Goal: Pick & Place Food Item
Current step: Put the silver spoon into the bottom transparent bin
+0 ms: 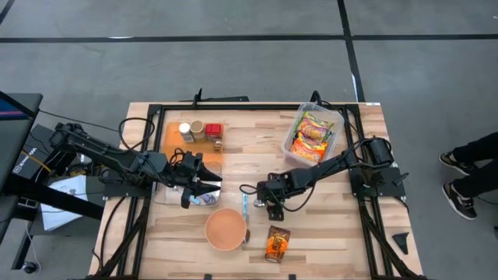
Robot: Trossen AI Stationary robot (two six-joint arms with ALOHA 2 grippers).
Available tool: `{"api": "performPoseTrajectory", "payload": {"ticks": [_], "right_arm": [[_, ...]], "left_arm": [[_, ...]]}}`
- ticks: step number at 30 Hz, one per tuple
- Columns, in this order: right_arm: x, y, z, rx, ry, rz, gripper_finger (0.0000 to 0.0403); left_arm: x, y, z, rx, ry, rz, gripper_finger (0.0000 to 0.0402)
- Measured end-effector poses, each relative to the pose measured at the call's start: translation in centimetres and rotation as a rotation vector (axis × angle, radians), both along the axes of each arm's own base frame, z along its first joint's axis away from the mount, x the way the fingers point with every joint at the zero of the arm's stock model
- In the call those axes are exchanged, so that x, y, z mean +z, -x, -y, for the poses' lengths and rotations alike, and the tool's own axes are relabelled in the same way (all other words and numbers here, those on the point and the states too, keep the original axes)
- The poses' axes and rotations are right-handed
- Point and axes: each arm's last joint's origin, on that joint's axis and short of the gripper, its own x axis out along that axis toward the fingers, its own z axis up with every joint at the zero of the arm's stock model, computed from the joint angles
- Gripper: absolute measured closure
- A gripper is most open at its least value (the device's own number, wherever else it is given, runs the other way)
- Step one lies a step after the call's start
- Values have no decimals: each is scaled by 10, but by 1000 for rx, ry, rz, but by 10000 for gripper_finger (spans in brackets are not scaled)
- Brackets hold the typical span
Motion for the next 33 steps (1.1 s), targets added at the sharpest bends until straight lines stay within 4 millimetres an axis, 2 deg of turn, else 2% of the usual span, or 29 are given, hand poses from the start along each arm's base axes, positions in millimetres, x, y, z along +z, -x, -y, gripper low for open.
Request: {"api": "performPoseTrajectory", "payload": {"ticks": [4,12,14,19,22,25,30,33], "right_arm": [[-1,0,0,-2,5,-4,188],[-1,1,1,-7,7,-8,360],[-1,1,1,-4,-5,-7,388],[8,-6,-1,-19,-27,-17,365],[18,-11,-4,9,-41,-51,371],[40,-23,-10,57,-44,-10,393],[69,-31,-11,71,-2,-22,379],[88,-34,-12,82,6,-41,387]], "left_arm": [[0,0,0,0,1,0,253],[0,0,0,0,1,0,253],[0,0,0,0,1,0,253],[0,0,0,0,1,0,253],[0,0,0,0,1,1,253],[0,0,0,-1,1,1,253],[0,0,0,-1,-1,-1,253],[-1,0,1,-7,-7,-6,253]]}}
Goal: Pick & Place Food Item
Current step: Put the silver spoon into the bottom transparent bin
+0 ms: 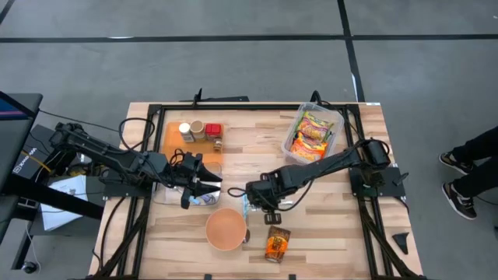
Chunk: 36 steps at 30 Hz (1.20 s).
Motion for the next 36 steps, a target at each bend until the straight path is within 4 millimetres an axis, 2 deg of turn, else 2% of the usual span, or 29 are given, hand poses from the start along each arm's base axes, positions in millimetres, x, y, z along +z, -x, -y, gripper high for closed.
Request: {"api": "performPoseTrajectory", "payload": {"ticks": [3,9,15,20,24,29,36], "right_arm": [[21,0,-5,39,15,-19,396],[61,-6,-13,50,-3,52,385],[101,-12,-18,39,-67,159,394],[126,-16,-13,-6,-102,248,388],[138,-18,-7,-27,-117,283,389],[140,-18,-2,-48,-144,277,391],[140,-18,-3,-69,-173,267,390]], "left_arm": [[0,1,3,-18,-33,4,253],[0,6,14,-38,-170,24,253],[-5,11,39,-72,-414,32,253],[0,-5,67,-56,-600,-7,253],[6,-25,84,11,-807,-98,253],[26,-40,95,103,-989,-126,253],[16,-45,100,68,-1080,-188,253]]}}
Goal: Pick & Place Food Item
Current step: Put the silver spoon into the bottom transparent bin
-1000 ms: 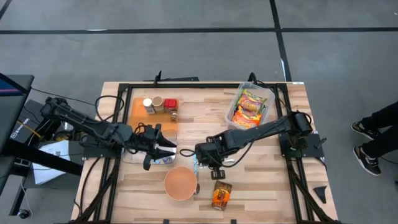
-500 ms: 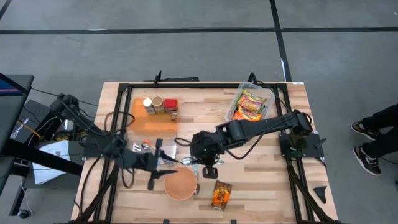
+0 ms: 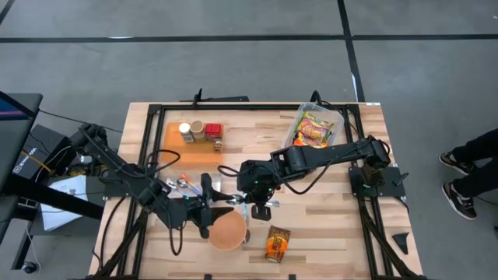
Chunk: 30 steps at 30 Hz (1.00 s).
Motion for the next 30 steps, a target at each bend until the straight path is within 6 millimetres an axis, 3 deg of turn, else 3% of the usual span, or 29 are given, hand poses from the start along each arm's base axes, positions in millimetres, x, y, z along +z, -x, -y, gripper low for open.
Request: {"api": "performPoseTrajectory", "payload": {"ticks": [8,17,21,26,30], "right_arm": [[1,-1,0,-20,-16,3,390],[2,-2,0,-28,-26,17,390],[2,-2,0,-28,-27,19,390],[5,-2,-1,-26,-33,32,390],[5,-1,-1,-24,-39,29,390]], "left_arm": [[-11,-4,9,-16,-126,-41,253],[-31,-19,7,190,-337,-72,258],[-32,-19,6,244,-353,-59,291],[-27,-20,8,252,-281,-4,380],[-26,-21,9,228,-244,5,379]]}}
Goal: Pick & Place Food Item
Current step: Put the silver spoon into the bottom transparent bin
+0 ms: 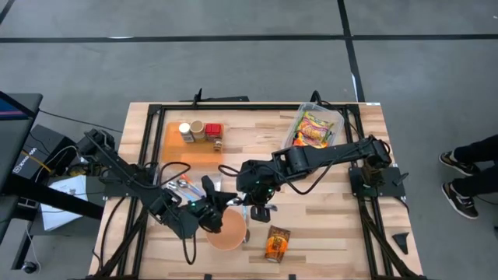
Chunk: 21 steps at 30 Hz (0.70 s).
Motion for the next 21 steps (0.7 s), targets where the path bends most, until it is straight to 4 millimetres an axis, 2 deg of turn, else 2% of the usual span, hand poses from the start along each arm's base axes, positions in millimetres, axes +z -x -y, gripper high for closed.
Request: {"api": "performPoseTrajectory", "payload": {"ticks": [7,10,16,21], "right_arm": [[0,0,0,8,-11,-5,389],[0,0,-1,26,-33,-5,376],[4,0,1,9,-64,9,315],[15,8,6,-17,-81,19,244]], "left_arm": [[0,0,-1,16,112,49,391],[0,0,-1,24,147,64,395],[0,1,-3,49,205,80,396],[-5,10,-11,84,214,19,395]]}}
